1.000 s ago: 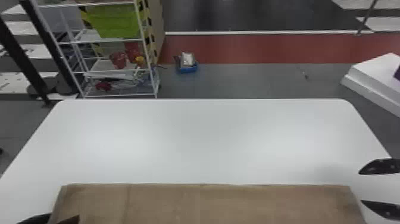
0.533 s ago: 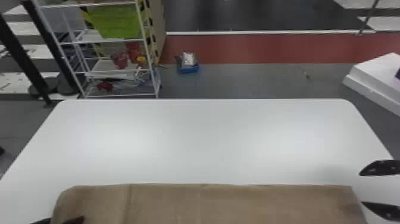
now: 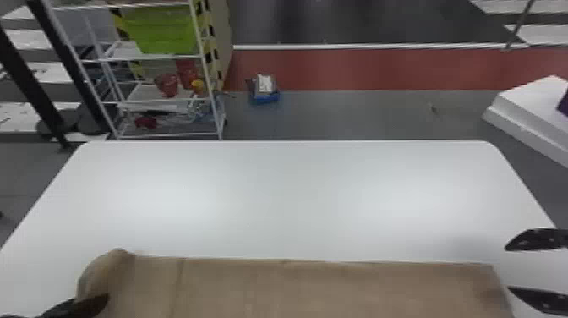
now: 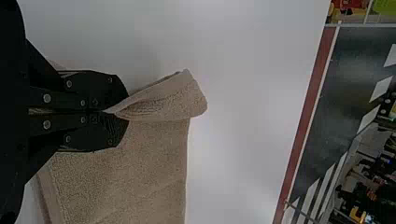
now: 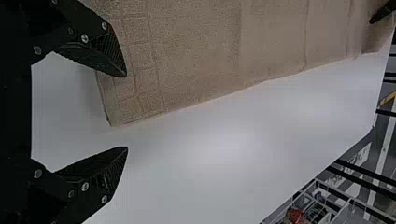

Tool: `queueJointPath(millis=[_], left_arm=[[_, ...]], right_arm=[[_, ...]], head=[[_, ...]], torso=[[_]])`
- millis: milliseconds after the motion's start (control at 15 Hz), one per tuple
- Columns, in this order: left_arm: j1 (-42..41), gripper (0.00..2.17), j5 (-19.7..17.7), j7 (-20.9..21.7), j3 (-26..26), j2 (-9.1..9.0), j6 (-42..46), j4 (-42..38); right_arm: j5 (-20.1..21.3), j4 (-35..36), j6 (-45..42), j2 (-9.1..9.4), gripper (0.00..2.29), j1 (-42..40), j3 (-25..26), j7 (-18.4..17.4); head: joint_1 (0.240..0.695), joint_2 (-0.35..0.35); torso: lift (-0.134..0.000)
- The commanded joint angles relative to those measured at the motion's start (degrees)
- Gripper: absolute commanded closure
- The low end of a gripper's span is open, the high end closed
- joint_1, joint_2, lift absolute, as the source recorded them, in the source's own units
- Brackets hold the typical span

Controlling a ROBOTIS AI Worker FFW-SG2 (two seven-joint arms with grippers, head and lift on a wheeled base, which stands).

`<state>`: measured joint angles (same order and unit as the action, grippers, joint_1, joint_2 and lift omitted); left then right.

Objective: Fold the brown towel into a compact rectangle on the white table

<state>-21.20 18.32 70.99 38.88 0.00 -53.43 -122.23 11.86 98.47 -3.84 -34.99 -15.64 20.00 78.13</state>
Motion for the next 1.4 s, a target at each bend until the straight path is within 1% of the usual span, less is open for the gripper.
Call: queueJointPath(millis=[0, 200, 333, 467, 667, 733, 800, 867, 933, 1067, 1133, 1333], left_arm=[[-1.0, 1.61, 0.1, 0.8, -0.6, -0.15, -1.4, -3.4], [-1.6, 1.61, 0.2, 0.4, -2.0, -0.15, -4.2, -8.4], [0.8, 1.61, 1.0, 0.6, -1.5, -0.15, -11.0, -9.4], [-0.3, 1.61, 0.8, 1.0, -2.6, -0.15, -16.7, -14.4], [-3.5, 1.61, 0.8, -0.8, -10.6, -0.15, -25.6, -22.4], [-3.6, 1.61, 0.9, -2.0, -14.0, -0.15, -29.0, -24.3], [-3.8, 1.61, 2.1, -4.3, -18.6, -0.15, -30.9, -25.4], [-3.8, 1.61, 3.2, -6.2, -22.7, -0.15, -30.9, -25.7], [-3.8, 1.61, 3.4, -9.6, -26.8, -0.15, -30.9, -25.3], [-1.8, 1.61, 3.4, -15.4, -32.5, -0.15, -30.4, -21.7], [-0.3, 1.61, 2.9, -17.5, -34.4, -0.15, -30.2, -19.4], [1.2, 1.61, 2.2, -23.1, -40.7, -0.15, -28.3, -15.8]], right_arm=[[-0.1, -0.6, -1.1, 0.01, 0.39, 0.0, 0.0, 0.2], [-0.4, -0.9, -1.5, 0.1, 0.39, 0.0, 0.0, 0.2], [-0.7, -1.0, -2.0, 0.1, 0.39, 0.0, -0.2, 0.2], [-0.9, -1.4, -3.1, 0.01, 0.39, 0.0, -0.1, 0.2], [-1.7, -2.2, -4.8, -0.08, 0.39, 0.2, -0.2, 0.2], [-1.7, -2.4, -4.8, -0.08, 0.39, 0.7, -0.9, 0.2], [-1.7, -2.8, -5.0, -0.17, 0.39, 1.1, -1.1, 0.2], [-1.7, -2.9, -5.2, -0.17, 0.39, 1.2, -1.1, 0.2], [-1.7, -2.9, -5.7, -0.25, 0.39, 1.2, -1.1, 0.2], [-1.8, -2.9, -5.7, -0.52, 0.39, 1.2, -1.1, 0.2], [-2.0, -2.9, -5.7, -0.69, 0.39, 1.1, -1.0, 0.2], [-2.1, -3.0, -5.7, -0.87, 0.39, 0.6, -0.4, 0.2]], head=[[0.695, 0.039], [0.695, 0.023], [0.695, 0.013], [0.695, 0.015], [0.695, -0.007], [0.695, -0.03], [0.695, -0.084], [0.695, -0.108], [0.695, -0.138], [0.695, -0.195], [0.695, -0.236], [0.695, -0.286]], torso=[[-0.124], [-0.124], [-0.124], [-0.124], [-0.124], [-0.124], [-0.124], [-0.124], [-0.124], [-0.124], [-0.124], [-0.124]])
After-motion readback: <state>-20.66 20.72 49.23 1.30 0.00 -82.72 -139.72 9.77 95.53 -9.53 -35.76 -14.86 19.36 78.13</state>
